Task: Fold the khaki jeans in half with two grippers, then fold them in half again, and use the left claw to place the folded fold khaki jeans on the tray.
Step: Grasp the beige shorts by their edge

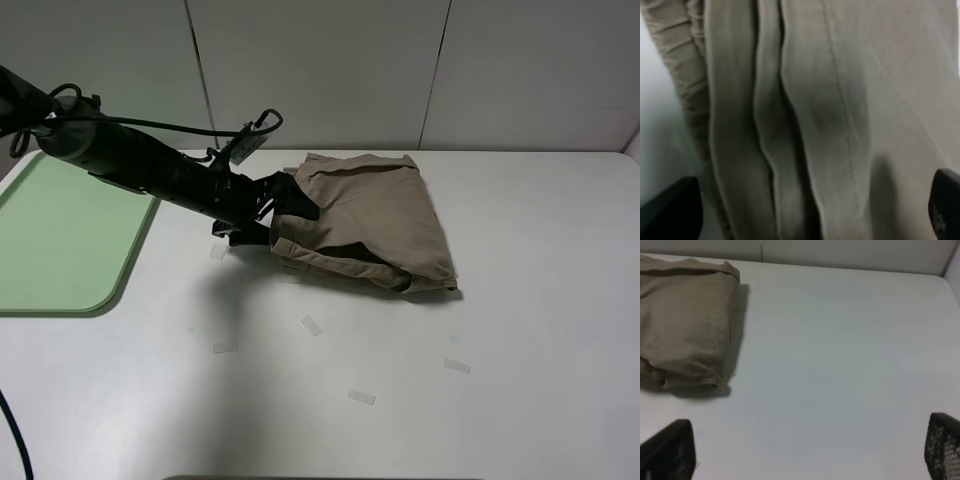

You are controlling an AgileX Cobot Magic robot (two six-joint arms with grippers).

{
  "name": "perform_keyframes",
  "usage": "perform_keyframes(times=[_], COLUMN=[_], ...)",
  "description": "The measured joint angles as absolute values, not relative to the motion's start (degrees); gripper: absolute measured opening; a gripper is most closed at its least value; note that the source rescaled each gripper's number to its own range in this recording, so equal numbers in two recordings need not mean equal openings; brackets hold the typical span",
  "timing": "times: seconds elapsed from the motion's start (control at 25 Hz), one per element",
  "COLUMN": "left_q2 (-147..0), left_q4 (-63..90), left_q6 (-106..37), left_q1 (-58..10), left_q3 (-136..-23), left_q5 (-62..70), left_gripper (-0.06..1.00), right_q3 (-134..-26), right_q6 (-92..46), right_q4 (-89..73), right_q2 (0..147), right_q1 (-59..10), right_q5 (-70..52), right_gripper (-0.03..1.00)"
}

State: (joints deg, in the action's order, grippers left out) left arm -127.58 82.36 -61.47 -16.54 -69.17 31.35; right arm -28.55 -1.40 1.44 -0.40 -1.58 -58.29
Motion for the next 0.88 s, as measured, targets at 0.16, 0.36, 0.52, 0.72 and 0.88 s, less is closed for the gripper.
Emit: perform_keyframes(times=[0.16, 0.36, 0.52, 0.72, 0.88], left_q2=[-127.6, -127.5, -127.6, -127.7, -127.7], left_q4=[84.0, 85.9, 86.5, 86.5, 86.6], left_q6=[-62.4, -62.7, -62.8, -62.6, -60.4], left_q1=[-17.9, -19.4, -20.3, -20.8, -20.8], left_q3=[-69.2, -69.2, -69.2, -69.2, -69.2], left_q5=[30.0, 27.6, 26.5, 25.7, 25.3], left_gripper=[0.93, 0.90, 0.80, 0.73, 0.71], right_q3=[-28.5, -28.5, -28.5, -28.5, -28.5], right_q6=[-1.4, -1.4, -1.4, -1.4, -1.4], right_q4=[1.4, 1.4, 1.4, 1.4, 1.4], right_q2=[-0.4, -0.4, -0.4, -0.4, -0.4], right_q1=[-1.6, -1.6, -1.6, -1.6, -1.6], right_q5=[-58.3, -58.3, -58.3, -58.3, -58.3], right_gripper=[1.00, 1.00, 1.00, 1.00, 1.00])
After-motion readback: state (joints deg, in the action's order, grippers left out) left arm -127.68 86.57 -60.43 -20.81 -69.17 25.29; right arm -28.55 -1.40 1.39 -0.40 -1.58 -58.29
